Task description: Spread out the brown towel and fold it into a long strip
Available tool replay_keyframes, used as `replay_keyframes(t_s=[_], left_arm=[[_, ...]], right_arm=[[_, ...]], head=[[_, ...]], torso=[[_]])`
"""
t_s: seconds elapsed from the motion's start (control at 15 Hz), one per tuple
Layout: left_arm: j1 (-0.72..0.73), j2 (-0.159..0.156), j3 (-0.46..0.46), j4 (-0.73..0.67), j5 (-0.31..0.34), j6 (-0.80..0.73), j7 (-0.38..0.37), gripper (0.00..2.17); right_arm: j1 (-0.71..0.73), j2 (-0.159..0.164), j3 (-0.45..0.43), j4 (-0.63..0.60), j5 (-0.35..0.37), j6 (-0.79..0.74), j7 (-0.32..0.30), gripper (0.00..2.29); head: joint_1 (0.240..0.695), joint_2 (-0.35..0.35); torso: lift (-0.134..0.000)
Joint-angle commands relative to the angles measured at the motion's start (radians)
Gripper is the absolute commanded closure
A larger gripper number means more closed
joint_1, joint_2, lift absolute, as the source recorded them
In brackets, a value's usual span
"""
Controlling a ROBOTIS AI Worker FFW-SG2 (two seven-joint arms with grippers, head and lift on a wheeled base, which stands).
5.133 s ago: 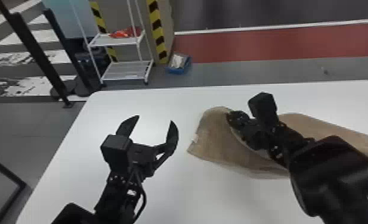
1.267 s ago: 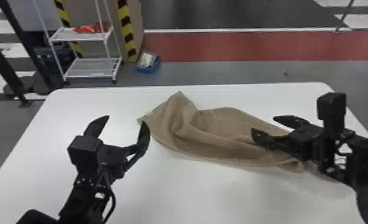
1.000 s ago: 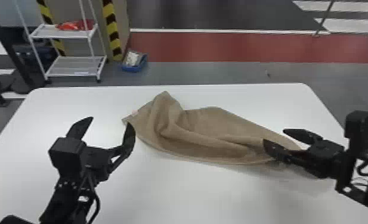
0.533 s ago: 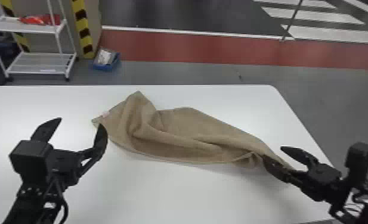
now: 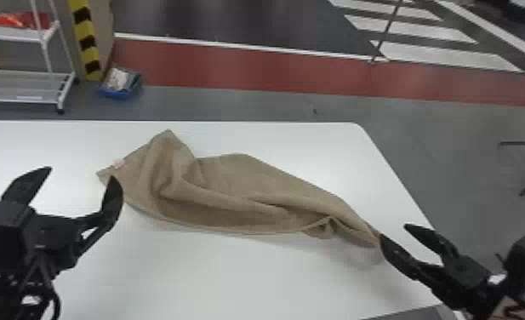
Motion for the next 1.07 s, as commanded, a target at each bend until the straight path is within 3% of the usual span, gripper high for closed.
replay_keyframes(t_s=[0.0, 0.47, 1.0], left_arm=[[-0.002, 0.002, 0.000, 0.004, 0.001, 0.000, 0.000, 0.08], [-0.012, -0.001, -0.022, 0.015, -0.003, 0.006, 0.000, 0.08], [-0.001, -0.001, -0.011, 0.007, -0.003, 0.003, 0.002, 0.08]], right_arm=[[0.005, -0.001, -0.044, 0.053, 0.011, -0.049, 0.003, 0.29], [-0.068, -0.007, -0.047, 0.171, 0.123, -0.070, 0.005, 0.35], [-0.140, -0.011, -0.019, 0.247, 0.188, -0.064, 0.003, 0.38]], head=[[0.695, -0.259], [0.695, -0.338], [0.695, -0.328]], torso=[[-0.125], [-0.125], [-0.125]])
